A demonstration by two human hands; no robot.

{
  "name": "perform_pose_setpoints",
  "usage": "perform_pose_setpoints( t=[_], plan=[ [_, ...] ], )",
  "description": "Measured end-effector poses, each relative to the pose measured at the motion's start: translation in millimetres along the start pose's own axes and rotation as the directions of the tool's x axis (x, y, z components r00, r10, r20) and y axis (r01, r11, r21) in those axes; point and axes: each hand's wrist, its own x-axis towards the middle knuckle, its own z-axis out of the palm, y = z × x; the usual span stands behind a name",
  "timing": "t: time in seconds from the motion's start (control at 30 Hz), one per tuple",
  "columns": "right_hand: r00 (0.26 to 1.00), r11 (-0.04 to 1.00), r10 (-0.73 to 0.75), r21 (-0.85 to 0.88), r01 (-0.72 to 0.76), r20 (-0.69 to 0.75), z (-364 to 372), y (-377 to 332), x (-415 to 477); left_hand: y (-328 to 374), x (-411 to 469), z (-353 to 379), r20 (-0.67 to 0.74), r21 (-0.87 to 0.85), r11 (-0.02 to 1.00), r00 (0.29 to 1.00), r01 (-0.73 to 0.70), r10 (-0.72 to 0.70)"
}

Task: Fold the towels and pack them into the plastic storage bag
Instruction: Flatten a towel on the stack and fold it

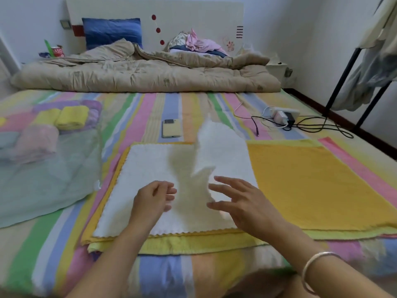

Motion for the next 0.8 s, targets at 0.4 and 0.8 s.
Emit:
perform_pose_setpoints(
  t=[0.4,0.8],
  plan=[
    [0.885,0.827,0.461,0.330,-0.456,0.067,82,74,120,-5,44,-8,0.178,0.208,0.923,0.915,0.325,-0.362],
    [0.834,0.840,0.414,0.202,-0.504,0.364,145,87,210,-15,39,-4,0.195,0.232,0.925,0.918,0.300,-0.346]
  ],
)
